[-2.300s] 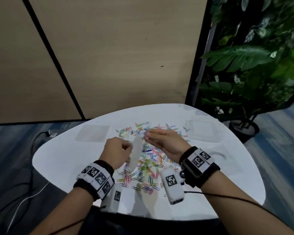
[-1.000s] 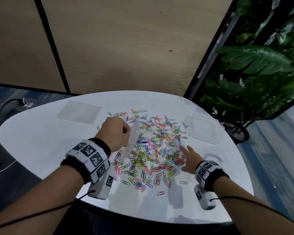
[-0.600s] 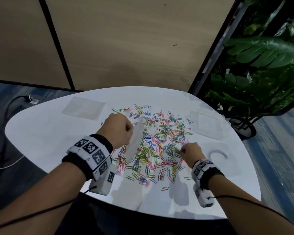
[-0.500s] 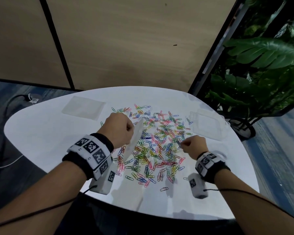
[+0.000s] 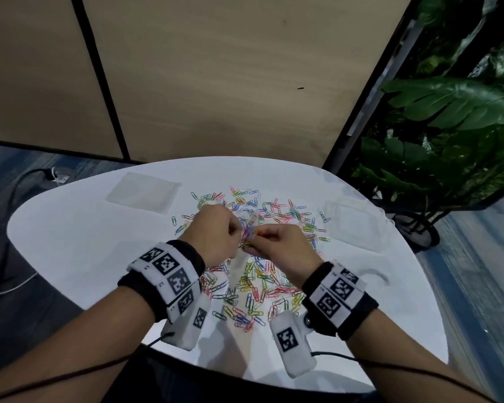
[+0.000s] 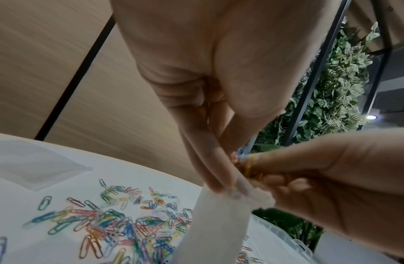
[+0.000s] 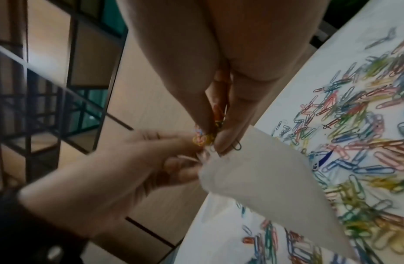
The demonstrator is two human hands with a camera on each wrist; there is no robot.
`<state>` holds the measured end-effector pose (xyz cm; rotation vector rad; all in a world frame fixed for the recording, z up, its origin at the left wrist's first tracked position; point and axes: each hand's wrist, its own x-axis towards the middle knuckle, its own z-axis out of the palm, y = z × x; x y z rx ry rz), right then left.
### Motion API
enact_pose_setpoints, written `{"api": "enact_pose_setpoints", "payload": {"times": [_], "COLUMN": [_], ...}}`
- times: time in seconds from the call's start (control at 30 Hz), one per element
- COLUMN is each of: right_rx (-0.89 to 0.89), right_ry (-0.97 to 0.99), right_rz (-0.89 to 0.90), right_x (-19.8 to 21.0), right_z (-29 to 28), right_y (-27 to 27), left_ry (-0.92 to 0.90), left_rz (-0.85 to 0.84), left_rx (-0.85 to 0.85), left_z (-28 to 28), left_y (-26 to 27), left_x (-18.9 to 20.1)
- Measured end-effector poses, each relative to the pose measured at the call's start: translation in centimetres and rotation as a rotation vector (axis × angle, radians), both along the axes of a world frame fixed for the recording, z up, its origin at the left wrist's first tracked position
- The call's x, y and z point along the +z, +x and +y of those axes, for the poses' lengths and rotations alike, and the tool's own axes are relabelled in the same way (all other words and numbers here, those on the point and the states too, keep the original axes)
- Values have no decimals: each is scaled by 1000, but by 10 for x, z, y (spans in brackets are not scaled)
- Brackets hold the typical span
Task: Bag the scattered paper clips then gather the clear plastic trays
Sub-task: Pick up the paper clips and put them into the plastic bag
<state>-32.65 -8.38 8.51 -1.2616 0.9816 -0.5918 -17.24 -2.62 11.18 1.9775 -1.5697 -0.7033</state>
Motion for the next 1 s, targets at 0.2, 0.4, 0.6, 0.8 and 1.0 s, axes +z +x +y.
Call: {"api": "enact_pose_setpoints", "payload": {"times": [0.2, 0.4, 0.6, 0.8, 1.0], "right_rx": [-4, 69, 136, 316, 121], "right_ry": [27, -454, -557, -609, -567], "right_rz": [66, 516, 555, 518, 341], "right_x": [-9, -11, -11, -7, -3], "right_z": [3, -2, -4, 0, -10], "right_y": [10, 15, 15, 4, -37], "left_ry": [-21, -27, -34, 3, 14], "left_rz": [25, 41, 27, -14, -33], "left_rx": [-39, -48, -36, -36, -20], "left_z": [-1, -3, -3, -3, -7], "left_y": [-11, -6, -2, 1, 5], "left_x": [-5, -3, -3, -4, -3]}}
